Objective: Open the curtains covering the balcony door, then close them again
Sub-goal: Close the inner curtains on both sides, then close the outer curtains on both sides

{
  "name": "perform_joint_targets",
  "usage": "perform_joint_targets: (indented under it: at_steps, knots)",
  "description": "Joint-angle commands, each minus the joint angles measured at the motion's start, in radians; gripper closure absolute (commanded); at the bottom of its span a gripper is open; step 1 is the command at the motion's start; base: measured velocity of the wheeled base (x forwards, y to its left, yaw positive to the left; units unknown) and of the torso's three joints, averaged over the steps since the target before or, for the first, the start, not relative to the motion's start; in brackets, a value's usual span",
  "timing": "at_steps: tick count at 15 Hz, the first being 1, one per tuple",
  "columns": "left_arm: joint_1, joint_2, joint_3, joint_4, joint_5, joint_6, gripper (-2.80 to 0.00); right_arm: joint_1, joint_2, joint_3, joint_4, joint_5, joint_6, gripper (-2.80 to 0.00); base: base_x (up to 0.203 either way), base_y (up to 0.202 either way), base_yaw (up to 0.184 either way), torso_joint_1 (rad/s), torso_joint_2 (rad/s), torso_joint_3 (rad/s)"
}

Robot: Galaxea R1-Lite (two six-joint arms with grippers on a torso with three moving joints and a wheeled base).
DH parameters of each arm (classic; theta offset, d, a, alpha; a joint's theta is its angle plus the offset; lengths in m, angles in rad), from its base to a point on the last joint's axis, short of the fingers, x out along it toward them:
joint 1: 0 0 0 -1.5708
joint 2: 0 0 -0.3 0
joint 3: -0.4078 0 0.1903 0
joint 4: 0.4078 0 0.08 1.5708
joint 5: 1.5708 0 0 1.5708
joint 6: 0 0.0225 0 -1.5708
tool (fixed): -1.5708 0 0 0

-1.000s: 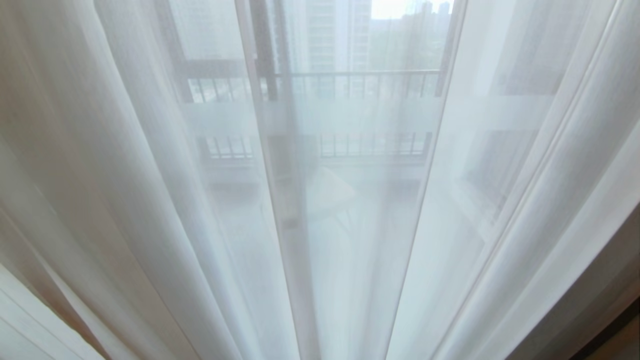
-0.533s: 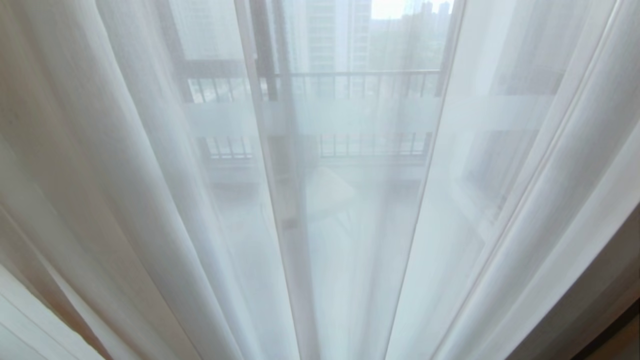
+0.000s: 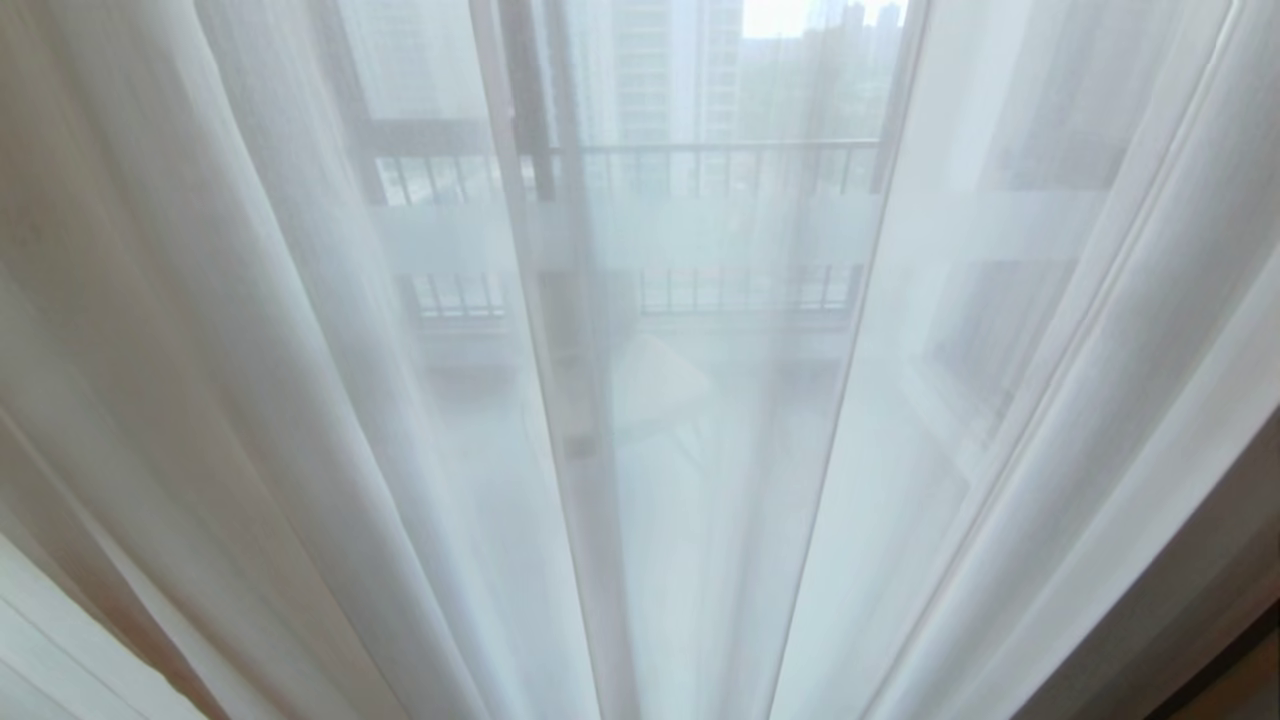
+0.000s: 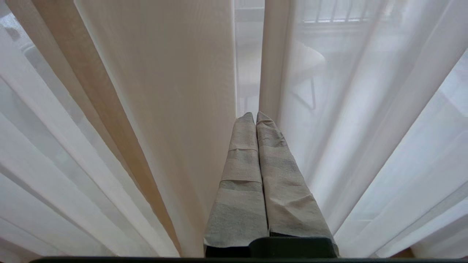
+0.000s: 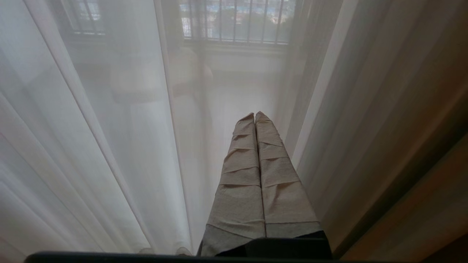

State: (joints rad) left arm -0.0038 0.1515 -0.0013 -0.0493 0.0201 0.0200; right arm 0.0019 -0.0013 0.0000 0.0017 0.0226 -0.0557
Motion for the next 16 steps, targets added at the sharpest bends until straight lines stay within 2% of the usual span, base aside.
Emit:
perform_joint_targets:
  at_steps: [1,16]
  knots:
    - [0.005,-0.116,0.001,0.008,-0.001,-0.005,0.0,0.0,0.001,0.0,0.0,0.0,-0.001,0.0,0.0,0.0,0.0,0.0,0.0,0.0]
    - [0.007,-0.151,0.001,0.013,0.001,-0.008,0.0,0.001,0.001,0.0,0.0,0.0,-0.001,0.0,0.0,0.0,0.0,0.0,0.0,0.0]
